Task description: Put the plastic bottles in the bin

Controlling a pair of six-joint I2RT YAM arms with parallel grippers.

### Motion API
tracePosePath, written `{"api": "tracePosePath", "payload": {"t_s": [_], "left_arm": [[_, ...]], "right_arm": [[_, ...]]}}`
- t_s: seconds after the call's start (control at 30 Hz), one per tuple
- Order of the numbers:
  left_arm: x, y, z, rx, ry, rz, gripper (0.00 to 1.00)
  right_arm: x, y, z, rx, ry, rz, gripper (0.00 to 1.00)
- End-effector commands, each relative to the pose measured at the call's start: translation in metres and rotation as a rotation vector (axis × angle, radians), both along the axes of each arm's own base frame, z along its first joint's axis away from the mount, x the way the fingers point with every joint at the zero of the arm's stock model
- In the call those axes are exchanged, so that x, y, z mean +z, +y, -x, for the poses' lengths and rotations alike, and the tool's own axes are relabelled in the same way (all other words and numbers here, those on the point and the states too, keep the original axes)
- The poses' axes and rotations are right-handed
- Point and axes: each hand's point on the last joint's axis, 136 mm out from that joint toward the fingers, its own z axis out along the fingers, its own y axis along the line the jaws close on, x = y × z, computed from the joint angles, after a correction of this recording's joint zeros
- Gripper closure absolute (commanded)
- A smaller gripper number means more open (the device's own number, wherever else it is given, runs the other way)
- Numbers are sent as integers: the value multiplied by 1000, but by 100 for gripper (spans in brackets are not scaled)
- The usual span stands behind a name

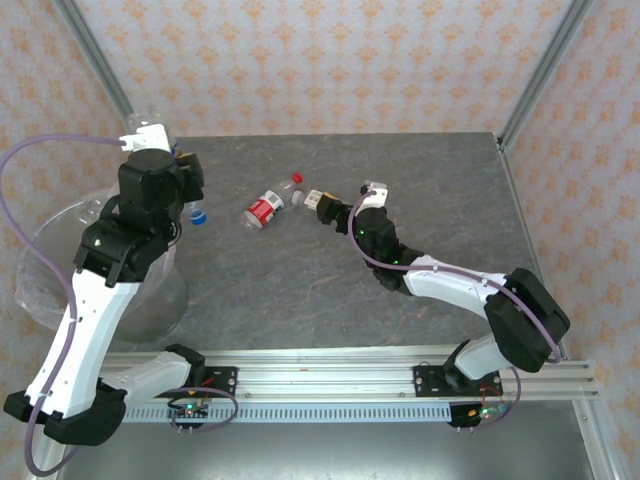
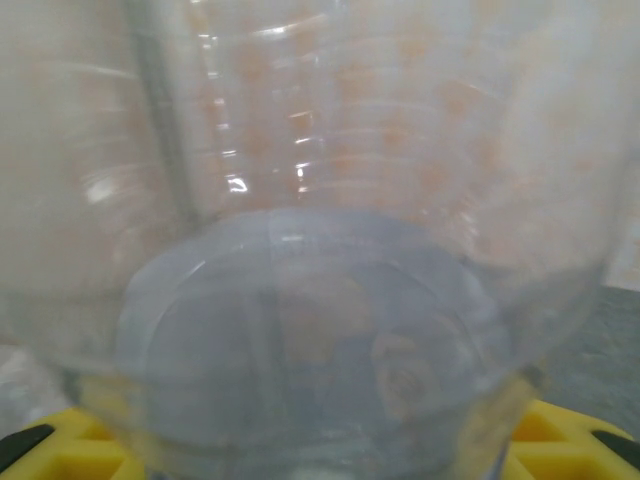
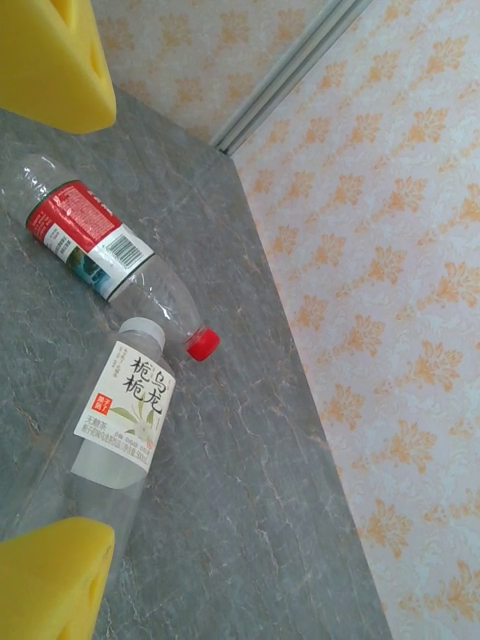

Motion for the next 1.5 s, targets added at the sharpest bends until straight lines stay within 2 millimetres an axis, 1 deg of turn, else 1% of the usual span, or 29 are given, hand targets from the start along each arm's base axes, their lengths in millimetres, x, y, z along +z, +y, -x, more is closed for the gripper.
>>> {"api": "tracePosePath", "payload": {"t_s": [0.0,0.17,0.3,0.47,0.57,0.7,0.83,1.03,1.13,1.2,1.27,1.3,1.33,1.37,1.47], "left_arm": [[14,42,29,189,24,-157,49],[27,64,49,296,14,-242,49],[31,82,63,428,12,-312,49],[18,97,67,532,68,-368,47],[2,106,67,517,69,-283,47],[-17,124,81,576,72,-205,48],[-38,123,82,553,108,-160,48],[-70,117,74,521,157,-80,47],[-79,119,76,544,178,-87,47],[-81,119,76,542,185,-78,45],[-85,115,77,519,194,-53,38],[-86,114,79,517,197,-45,33],[-87,114,83,523,200,-39,25],[-87,114,86,526,201,-38,22],[-79,112,90,508,186,-21,15]], "right_arm": [[-7,-9,-2,-35,23,-16,1],[-7,-12,-5,-40,31,-31,1],[-8,-13,-6,-41,41,-51,1],[-6,-9,-8,-19,51,-65,1],[-6,-7,-8,-10,59,-55,1],[-7,-7,-6,0,66,-38,1],[-9,-7,-7,0,68,-33,1],[-11,-2,-9,15,81,-37,1],[-13,2,-10,23,92,-41,1],[-13,3,-11,27,95,-43,1],[-15,3,-11,26,99,-39,1],[-14,3,-12,27,98,-38,1],[-14,3,-12,27,99,-37,1],[-14,4,-12,28,100,-35,1],[-15,5,-13,33,103,-33,1]]}}
